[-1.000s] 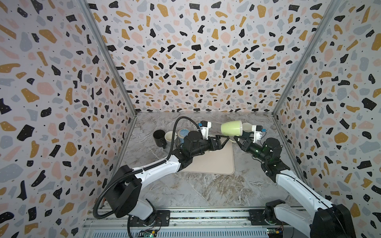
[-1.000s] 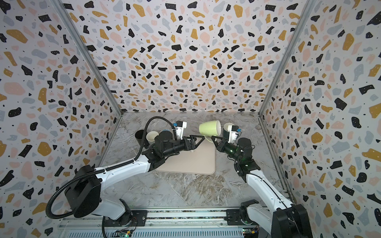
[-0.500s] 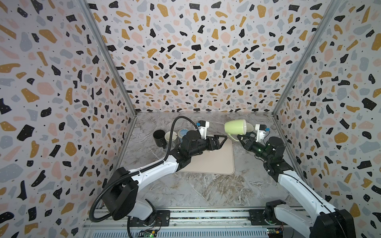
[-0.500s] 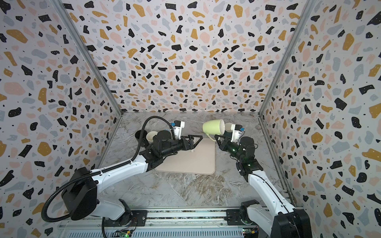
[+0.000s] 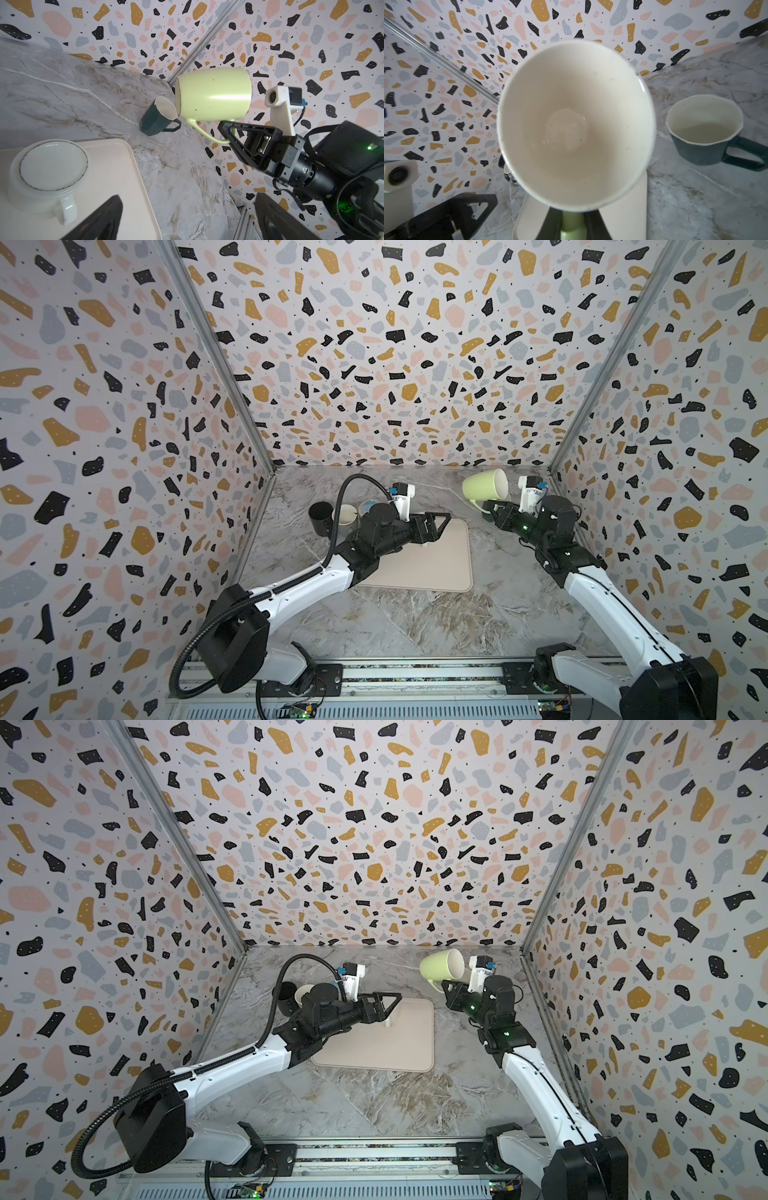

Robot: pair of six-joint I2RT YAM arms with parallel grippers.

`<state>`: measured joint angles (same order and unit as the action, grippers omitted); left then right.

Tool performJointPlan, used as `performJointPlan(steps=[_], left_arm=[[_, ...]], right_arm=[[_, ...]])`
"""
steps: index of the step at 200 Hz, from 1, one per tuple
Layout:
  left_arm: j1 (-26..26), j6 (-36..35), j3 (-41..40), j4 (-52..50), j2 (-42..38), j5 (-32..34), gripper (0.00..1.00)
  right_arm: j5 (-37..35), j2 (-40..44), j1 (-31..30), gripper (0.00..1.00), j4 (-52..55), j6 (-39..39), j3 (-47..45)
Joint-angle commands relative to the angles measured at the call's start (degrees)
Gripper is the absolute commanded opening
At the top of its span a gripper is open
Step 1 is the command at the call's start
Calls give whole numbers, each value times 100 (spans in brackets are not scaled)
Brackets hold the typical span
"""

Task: Turn the mug right side up
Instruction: Place the mug at the top-right of the table.

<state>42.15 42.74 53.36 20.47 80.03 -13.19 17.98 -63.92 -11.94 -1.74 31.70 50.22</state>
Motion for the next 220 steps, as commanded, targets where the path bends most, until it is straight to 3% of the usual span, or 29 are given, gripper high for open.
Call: performJointPlan(steps=[1, 37, 86, 173, 220], left_arm=[[-69, -225, -80, 33, -178, 109, 100], [-102, -425, -120, -184, -277, 286, 100], [-162, -732, -245, -541, -548, 842, 100], [-250, -1055, -292, -866, -808, 1341, 100], [-286, -1100, -256, -864, -857, 1398, 100]], right_arm=[[-490, -313, 6, 0, 410, -809, 685], [-1081, -1160, -183, 0, 1012, -1573, 1417], [-1643, -2260, -630, 0, 1391, -2028, 2191], [-3016, -4051, -1003, 0, 2126, -2422, 3787], [-3529, -4552, -1047, 0, 2389, -2468, 4122]])
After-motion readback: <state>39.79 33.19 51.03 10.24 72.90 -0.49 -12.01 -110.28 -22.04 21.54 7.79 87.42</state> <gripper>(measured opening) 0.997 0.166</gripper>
